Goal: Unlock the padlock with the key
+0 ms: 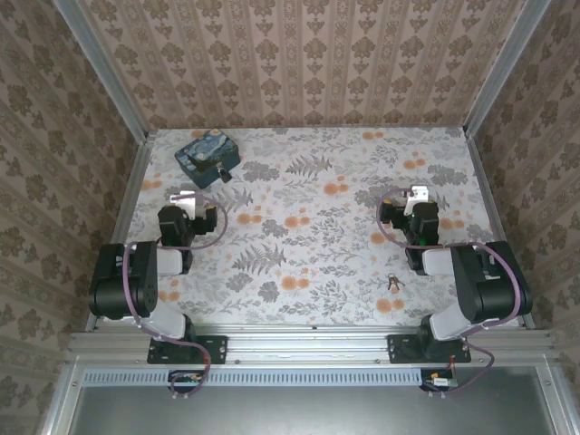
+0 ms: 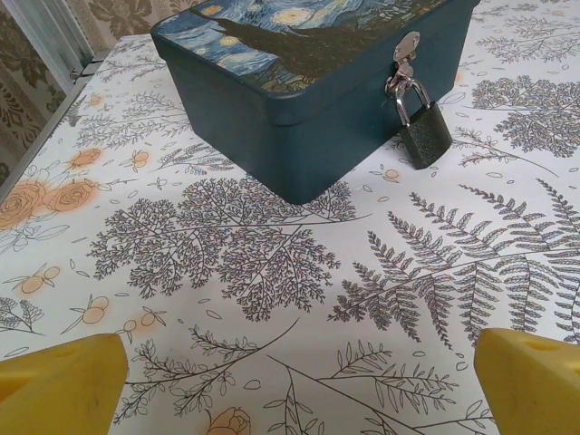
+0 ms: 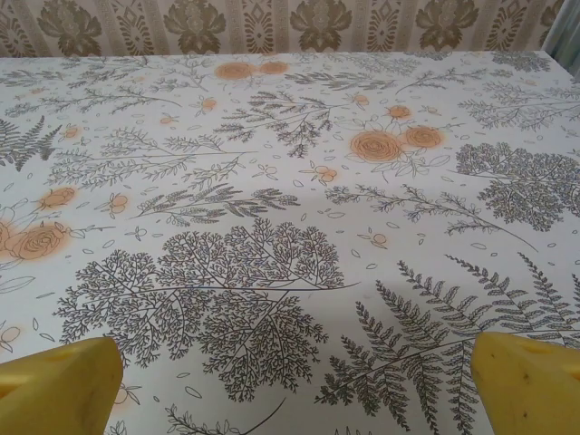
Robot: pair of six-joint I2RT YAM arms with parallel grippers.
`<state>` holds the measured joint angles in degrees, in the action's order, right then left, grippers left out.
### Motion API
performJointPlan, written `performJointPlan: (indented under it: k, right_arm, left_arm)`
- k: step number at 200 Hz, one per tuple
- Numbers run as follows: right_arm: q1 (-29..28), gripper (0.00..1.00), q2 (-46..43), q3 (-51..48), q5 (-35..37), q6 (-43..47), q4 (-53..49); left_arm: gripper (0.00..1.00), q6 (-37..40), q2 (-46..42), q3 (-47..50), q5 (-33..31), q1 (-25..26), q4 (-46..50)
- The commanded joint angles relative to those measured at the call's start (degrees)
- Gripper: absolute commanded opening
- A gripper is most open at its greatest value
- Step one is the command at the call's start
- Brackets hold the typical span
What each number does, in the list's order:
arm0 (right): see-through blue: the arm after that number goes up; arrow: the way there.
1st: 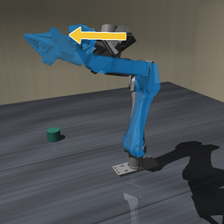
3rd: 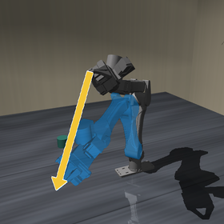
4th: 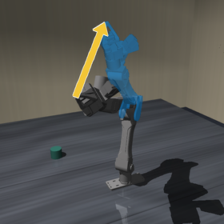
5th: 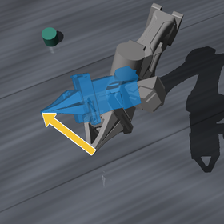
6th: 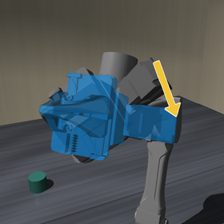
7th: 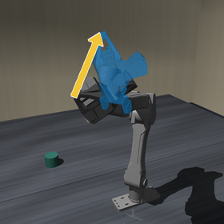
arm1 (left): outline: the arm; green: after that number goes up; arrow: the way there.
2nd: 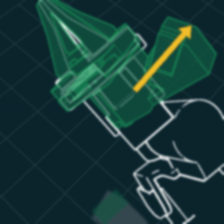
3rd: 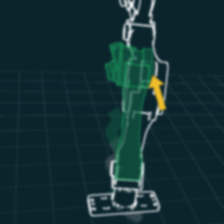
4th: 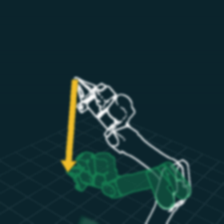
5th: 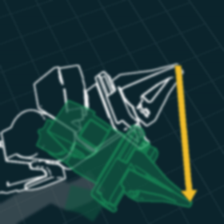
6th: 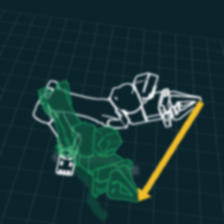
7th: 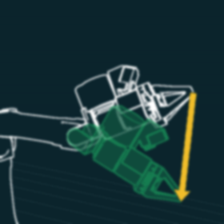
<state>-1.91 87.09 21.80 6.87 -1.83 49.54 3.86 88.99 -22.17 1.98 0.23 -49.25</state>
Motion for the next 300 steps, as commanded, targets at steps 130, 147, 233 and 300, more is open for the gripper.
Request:
performJointPlan:
  k: [130, 147, 233, 300]
  right_arm:
    - [0.89, 1.00, 0.68, 1.75, -2.84, -0.22, -0.94]
    - [0.94, 1.00, 0.68, 1.75, -2.84, -0.20, -0.94]
    - [0.06, 1.00, -5.36, 9.08, -1.55, 1.07, -19.24]
    - [-10.76, 1.00, -13.77, 20.75, 1.46, -2.27, -41.43]
  left_arm:
    - [1.00, -0.96, -0.66, -1.11, 0.57, -0.39, -0.10]
    - [1.00, -0.96, -0.60, -1.12, 0.51, -0.34, -0.04]
    - [1.00, -10.28, -14.33, -14.86, -10.33, -5.07, 29.58]
    - [1.00, -19.16, 9.24, -54.09, 7.78, -10.52, 59.75]
